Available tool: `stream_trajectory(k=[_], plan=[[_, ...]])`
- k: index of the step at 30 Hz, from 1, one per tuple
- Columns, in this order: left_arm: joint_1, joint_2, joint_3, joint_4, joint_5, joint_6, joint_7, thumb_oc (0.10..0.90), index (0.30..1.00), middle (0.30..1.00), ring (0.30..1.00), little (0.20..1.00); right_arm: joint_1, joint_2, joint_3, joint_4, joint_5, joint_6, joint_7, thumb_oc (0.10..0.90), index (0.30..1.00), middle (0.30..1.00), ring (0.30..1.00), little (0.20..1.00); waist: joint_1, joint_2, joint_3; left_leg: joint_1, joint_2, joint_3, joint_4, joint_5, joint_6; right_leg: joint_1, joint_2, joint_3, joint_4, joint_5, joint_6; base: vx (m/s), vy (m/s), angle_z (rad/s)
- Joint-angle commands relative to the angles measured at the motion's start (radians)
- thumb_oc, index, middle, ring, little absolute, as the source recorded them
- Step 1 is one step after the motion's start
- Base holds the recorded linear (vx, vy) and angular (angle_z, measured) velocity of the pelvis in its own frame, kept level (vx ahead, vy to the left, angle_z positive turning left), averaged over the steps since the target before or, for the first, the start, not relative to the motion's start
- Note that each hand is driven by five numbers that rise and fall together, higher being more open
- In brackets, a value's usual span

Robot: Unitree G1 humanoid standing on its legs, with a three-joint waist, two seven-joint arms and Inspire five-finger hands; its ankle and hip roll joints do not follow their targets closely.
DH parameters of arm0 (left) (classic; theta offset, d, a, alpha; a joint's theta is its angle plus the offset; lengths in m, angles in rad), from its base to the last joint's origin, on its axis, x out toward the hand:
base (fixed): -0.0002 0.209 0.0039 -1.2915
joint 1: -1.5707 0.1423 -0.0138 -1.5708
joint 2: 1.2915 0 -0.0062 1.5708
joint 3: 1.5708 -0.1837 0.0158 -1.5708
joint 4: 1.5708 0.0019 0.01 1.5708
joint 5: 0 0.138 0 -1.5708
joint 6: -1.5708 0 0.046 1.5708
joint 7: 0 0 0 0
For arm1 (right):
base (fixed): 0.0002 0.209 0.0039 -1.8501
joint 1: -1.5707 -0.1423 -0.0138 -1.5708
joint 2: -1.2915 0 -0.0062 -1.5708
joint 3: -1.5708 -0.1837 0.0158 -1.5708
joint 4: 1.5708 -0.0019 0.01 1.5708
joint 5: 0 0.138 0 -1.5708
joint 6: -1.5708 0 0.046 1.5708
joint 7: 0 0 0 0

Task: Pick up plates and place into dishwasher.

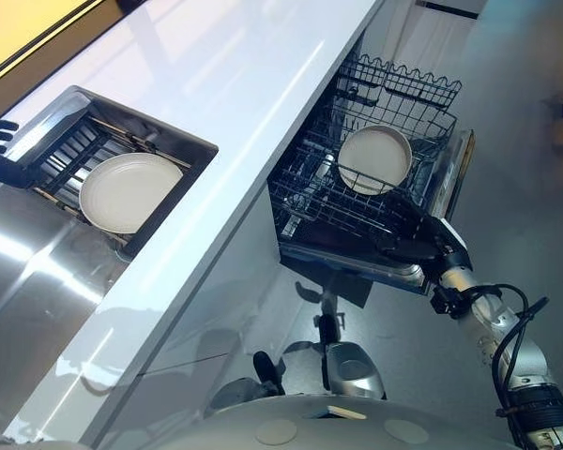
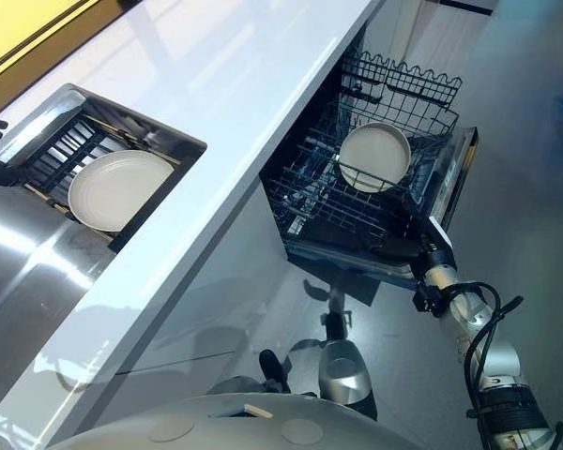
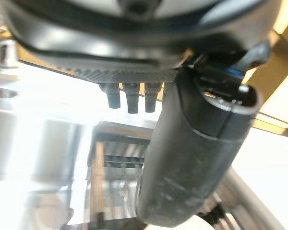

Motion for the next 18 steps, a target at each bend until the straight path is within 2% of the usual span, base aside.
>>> stream_trajectory(k=[1, 11, 18], plan=[[-0.165, 0.064, -0.01, 0.029, -0.045, -0.009, 0.083, 0.8, 0.9, 0.9, 0.9, 0.9, -0.05, 0.008, 0.017, -0.026, -0.027, -0.116, -0.013, 0.8, 0.9, 0.9, 0.9, 0.9, -0.022, 0.041, -0.046, -0.083, -0.03, -0.04, 0.067, -0.05, 0.006, -0.043, 0.045, -0.001, 0.16, -0.148, 0.082, 0.0, 0.0, 0.0], [-0.226, -0.01, -0.119, 0.037, 0.033, 0.058, 0.008, 0.8, 0.9, 0.9, 0.9, 0.9, -0.054, 0.02, 0.06, -0.006, -0.052, -0.13, -0.041, 0.8, 0.9, 0.9, 0.9, 0.9, -0.029, 0.025, -0.024, -0.089, -0.031, -0.039, 0.079, -0.058, 0.012, -0.053, 0.042, 0.001, 0.171, -0.138, 0.089, 0.0, 0.0, 0.0], [-0.211, -0.035, -0.168, 0.077, 0.112, 0.09, -0.102, 0.8, 0.9, 0.9, 0.9, 0.9, -0.057, 0.014, 0.065, -0.016, -0.057, -0.13, -0.057, 0.8, 0.9, 0.9, 0.9, 0.9, -0.031, 0.017, 0.001, -0.095, -0.031, -0.039, 0.085, -0.061, 0.015, -0.064, 0.04, 0.001, 0.179, -0.13, 0.095, 0.0, 0.0, 0.0]])
